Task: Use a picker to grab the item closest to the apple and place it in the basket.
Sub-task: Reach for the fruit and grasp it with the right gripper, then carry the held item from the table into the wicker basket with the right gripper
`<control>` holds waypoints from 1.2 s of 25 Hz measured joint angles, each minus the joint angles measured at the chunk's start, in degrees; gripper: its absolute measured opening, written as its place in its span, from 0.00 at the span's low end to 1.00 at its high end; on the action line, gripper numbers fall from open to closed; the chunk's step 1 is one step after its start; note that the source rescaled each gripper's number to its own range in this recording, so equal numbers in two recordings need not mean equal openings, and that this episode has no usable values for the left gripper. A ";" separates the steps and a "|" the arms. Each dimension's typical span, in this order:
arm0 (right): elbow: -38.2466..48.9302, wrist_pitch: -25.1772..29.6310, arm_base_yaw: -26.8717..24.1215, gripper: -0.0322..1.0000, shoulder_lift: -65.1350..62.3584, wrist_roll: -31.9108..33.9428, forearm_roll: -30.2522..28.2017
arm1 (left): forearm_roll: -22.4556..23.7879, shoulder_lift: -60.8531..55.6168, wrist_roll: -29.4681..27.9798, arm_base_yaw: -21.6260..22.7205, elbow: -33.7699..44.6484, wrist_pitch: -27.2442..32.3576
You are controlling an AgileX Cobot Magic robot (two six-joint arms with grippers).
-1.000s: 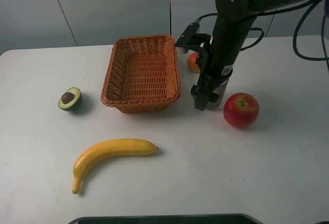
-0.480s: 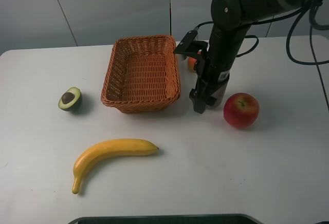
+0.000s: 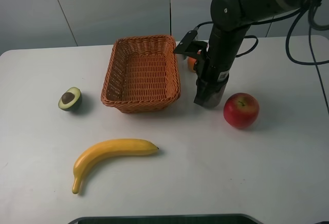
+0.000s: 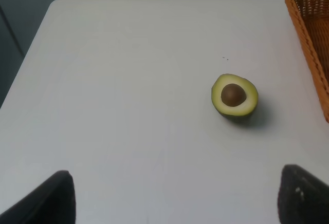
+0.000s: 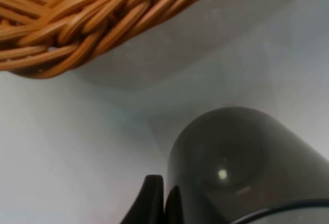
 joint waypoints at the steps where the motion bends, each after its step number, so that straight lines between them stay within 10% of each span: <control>1: 0.00 0.00 0.00 0.03 0.00 0.00 0.00 | 0.00 0.00 0.00 0.00 0.00 0.00; 30: 0.00 2.76 0.00 0.03 -3.64 1.47 0.00 | 0.00 0.00 0.00 0.00 0.00 0.00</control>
